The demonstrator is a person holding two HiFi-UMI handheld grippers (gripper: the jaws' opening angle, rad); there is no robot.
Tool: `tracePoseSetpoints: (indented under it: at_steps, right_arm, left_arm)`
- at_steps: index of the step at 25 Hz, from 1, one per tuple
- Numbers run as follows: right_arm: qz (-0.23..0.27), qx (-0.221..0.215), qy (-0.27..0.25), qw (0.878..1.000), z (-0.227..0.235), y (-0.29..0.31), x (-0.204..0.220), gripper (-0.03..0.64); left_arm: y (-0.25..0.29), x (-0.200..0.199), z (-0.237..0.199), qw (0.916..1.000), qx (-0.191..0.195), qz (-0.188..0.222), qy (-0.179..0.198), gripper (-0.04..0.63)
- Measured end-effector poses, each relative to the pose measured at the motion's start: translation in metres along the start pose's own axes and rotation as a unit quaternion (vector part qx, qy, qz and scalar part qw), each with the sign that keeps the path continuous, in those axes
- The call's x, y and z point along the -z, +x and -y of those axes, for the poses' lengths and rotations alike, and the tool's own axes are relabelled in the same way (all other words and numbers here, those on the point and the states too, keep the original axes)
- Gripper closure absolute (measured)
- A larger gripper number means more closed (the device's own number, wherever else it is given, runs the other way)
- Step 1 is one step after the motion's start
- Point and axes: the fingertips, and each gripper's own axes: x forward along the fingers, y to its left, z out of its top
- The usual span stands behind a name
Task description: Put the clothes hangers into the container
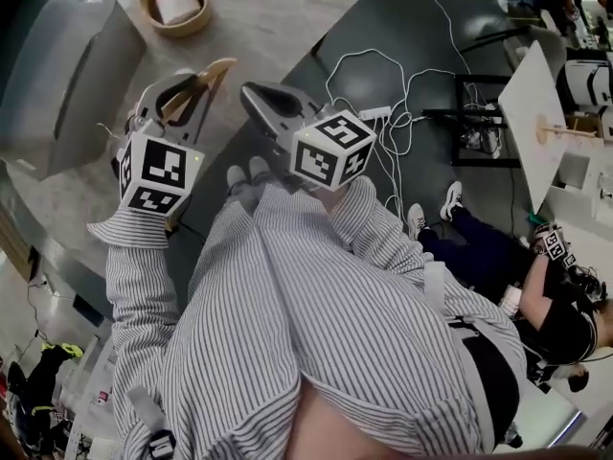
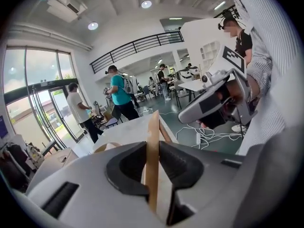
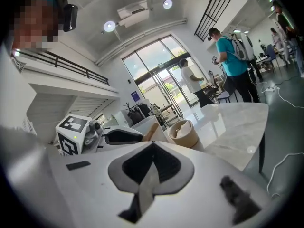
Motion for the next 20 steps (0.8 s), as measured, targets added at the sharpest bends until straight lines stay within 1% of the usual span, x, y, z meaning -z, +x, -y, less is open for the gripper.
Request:
tracePoseSetpoints:
  at_steps: [3,7,9,12,17,20]
  right_arm:
    - [-0.003,-0.023,-0.015,1.000,-0.016,0.007,-0.004,0.601]
    - [-0.008,-0.057,0.001,0.998,-0.029,0.014,-0.008,0.601]
    - [-0.008,-0.065,0.007,0.998,-0.032,0.017,-0.010,0.601]
    - [-0.009,-0.076,0.007,0.997,-0.037,0.020,-0.013,0.601]
    - [-0.010,-0.105,-0.009,0.994,-0.057,0.027,-0.019,0.601]
    - [-0.012,-0.123,-0.017,0.992,-0.070,0.031,-0.024,0.601]
  left_arm:
    - [-0.010,0.000,-0.005,0.9998,-0.020,0.006,-0.007,0.505]
    - [-0.024,0.001,-0.013,0.9983,-0.041,0.023,-0.035,0.505]
    - [-0.030,0.001,-0.017,0.9971,-0.050,0.031,-0.050,0.505]
    - [-0.040,0.001,-0.023,0.9961,-0.066,0.034,-0.049,0.505]
    - [-0.057,0.005,-0.034,0.9925,-0.094,0.037,-0.069,0.505]
    - [-0.067,0.004,-0.039,0.9905,-0.107,0.041,-0.075,0.505]
